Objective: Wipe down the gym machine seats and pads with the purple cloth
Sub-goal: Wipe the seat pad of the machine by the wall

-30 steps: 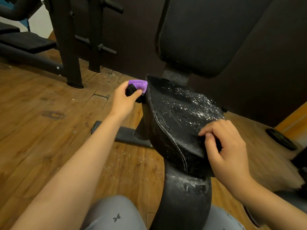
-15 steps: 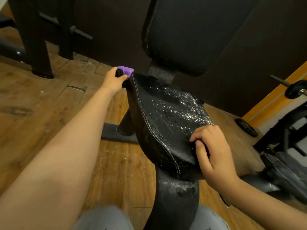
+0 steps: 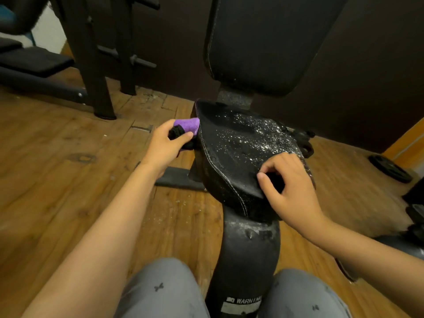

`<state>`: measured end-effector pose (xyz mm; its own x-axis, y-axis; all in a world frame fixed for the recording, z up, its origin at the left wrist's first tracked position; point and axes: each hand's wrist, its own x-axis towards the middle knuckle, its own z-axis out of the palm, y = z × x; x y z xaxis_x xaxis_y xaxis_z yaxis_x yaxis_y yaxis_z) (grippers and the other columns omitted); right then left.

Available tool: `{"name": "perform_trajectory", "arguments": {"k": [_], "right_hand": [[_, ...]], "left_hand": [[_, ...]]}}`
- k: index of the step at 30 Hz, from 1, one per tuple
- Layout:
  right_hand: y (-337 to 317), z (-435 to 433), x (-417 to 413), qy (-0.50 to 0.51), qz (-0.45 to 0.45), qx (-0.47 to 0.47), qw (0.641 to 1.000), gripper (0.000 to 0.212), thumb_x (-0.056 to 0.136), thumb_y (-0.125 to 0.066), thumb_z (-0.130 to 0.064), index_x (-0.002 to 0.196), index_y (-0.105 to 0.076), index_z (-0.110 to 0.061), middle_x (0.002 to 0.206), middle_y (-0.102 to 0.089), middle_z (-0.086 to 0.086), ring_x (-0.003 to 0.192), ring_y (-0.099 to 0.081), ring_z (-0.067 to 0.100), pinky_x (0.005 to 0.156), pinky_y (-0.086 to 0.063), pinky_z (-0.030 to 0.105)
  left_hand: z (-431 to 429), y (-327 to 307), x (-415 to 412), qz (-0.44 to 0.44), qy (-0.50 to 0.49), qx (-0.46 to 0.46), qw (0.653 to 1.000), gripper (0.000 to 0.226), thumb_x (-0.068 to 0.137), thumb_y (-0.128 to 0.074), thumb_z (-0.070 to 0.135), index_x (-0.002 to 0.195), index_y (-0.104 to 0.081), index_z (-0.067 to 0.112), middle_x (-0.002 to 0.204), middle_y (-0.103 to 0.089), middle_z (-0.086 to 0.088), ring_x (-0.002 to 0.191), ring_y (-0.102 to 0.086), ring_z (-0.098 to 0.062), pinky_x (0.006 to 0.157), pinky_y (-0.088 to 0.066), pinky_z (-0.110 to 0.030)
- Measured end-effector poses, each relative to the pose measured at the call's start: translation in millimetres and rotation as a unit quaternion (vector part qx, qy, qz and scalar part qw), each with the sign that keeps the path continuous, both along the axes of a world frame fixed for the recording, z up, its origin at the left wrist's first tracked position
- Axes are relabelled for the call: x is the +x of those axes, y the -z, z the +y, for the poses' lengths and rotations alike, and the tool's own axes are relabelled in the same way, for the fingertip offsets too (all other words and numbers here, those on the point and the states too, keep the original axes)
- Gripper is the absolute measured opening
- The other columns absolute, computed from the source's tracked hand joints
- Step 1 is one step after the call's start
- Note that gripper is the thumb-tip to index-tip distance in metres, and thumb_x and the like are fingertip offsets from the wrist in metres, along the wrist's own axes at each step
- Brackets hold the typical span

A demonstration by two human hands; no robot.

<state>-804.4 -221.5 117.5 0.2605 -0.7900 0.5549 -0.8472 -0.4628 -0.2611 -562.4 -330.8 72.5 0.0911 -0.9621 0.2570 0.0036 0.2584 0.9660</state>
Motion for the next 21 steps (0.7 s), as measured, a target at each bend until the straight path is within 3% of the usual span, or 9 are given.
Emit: {"name": "perform_trajectory", "arguments": {"k": [3, 7, 12, 17, 21], "right_hand": [[1.7, -0.2, -0.5, -0.001, -0.005, -0.012, 1.0, 0.011, 0.09, -0.053, -0.028, 0.083, -0.056, -0.02, 0.084, -0.052, -0.009, 0.086, -0.045, 0.009, 0.077, -0.033, 0.013], [3.5, 1.6, -0.4, -0.005, -0.013, -0.027, 1.0, 0.009, 0.091, -0.056, -0.023, 0.083, -0.055, -0.02, 0.083, -0.051, -0.01, 0.086, -0.043, 0.008, 0.076, -0.034, 0.014], [2.7, 2.4, -2.2, -0.012, -0.039, -0.03, 0.999, 0.009, 0.089, -0.06, -0.014, 0.082, -0.058, -0.019, 0.084, -0.052, -0.009, 0.087, -0.045, 0.008, 0.075, -0.036, 0.015], [8.7, 8.6, -7.0, -0.021, -0.107, -0.07, 0.992, 0.008, 0.087, -0.06, -0.01, 0.082, -0.059, -0.016, 0.087, -0.053, -0.008, 0.088, -0.044, 0.009, 0.08, -0.034, 0.012], [11.7, 13.1, -9.3, -0.032, -0.164, -0.064, 0.984, 0.009, 0.088, -0.059, -0.011, 0.082, -0.058, -0.018, 0.087, -0.055, -0.007, 0.089, -0.046, 0.009, 0.082, -0.034, 0.012]], "left_hand": [[51.1, -0.9, -5.1, -0.002, 0.012, 0.0, 1.0, 0.018, 0.088, -0.067, 0.013, 0.103, -0.066, 0.022, 0.101, -0.069, 0.003, 0.095, -0.066, -0.009, 0.073, -0.055, -0.02], [107.6, -8.3, -17.6, 0.002, 0.004, -0.009, 1.0, 0.019, 0.083, -0.072, 0.009, 0.1, -0.069, 0.016, 0.093, -0.071, -0.002, 0.09, -0.067, -0.015, 0.08, -0.055, -0.031], [147.5, -6.7, -54.3, 0.017, -0.078, -0.015, 0.997, 0.013, 0.078, -0.077, 0.012, 0.083, -0.068, 0.019, 0.075, -0.068, 0.0, 0.07, -0.063, -0.015, 0.063, -0.05, -0.037], [162.3, 4.5, -80.0, 0.026, -0.115, -0.017, 0.993, 0.014, 0.079, -0.076, 0.009, 0.077, -0.065, 0.018, 0.069, -0.063, 0.002, 0.066, -0.057, -0.008, 0.061, -0.045, -0.019], [164.4, 13.0, -78.9, 0.024, -0.12, 0.014, 0.992, 0.01, 0.081, -0.074, 0.008, 0.084, -0.068, 0.016, 0.074, -0.068, 0.001, 0.07, -0.062, -0.01, 0.062, -0.048, -0.021]]}}
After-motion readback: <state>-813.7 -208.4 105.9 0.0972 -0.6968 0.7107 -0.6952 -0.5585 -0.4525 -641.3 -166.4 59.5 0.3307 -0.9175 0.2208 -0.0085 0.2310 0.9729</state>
